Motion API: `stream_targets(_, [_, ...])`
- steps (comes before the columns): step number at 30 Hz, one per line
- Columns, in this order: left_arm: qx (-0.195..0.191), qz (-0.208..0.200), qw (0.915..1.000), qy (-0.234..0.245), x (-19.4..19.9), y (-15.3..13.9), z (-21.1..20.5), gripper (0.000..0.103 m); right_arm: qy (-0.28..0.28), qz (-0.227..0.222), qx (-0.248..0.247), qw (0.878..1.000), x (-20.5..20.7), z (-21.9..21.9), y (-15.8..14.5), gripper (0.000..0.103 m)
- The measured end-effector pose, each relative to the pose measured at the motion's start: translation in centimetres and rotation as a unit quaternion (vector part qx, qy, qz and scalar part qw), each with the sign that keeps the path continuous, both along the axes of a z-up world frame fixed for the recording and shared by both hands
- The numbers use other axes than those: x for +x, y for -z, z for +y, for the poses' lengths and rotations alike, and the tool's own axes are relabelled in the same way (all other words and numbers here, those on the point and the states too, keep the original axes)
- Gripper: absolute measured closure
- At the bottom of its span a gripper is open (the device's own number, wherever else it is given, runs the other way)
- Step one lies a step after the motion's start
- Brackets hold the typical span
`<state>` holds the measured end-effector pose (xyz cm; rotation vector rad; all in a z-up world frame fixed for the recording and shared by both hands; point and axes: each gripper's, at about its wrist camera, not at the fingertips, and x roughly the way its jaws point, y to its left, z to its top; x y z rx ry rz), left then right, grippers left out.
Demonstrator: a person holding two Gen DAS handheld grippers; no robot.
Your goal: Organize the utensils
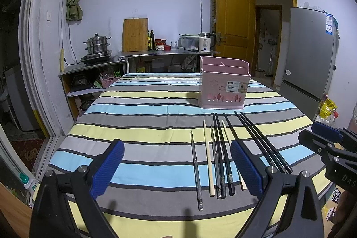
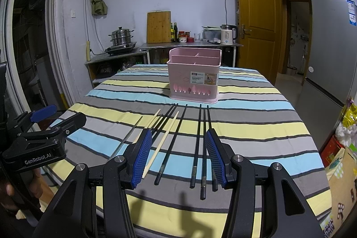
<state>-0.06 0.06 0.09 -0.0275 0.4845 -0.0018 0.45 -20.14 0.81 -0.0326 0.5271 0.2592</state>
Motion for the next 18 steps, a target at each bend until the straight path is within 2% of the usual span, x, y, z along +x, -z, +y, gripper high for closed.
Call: stream_targets(18, [0.002, -0.001, 1.0000, 0.002, -0.29, -0.32, -0.37, 0.005, 0.000, 0.001, 0.000, 1.000, 0.00, 0.08, 0.03, 0.052])
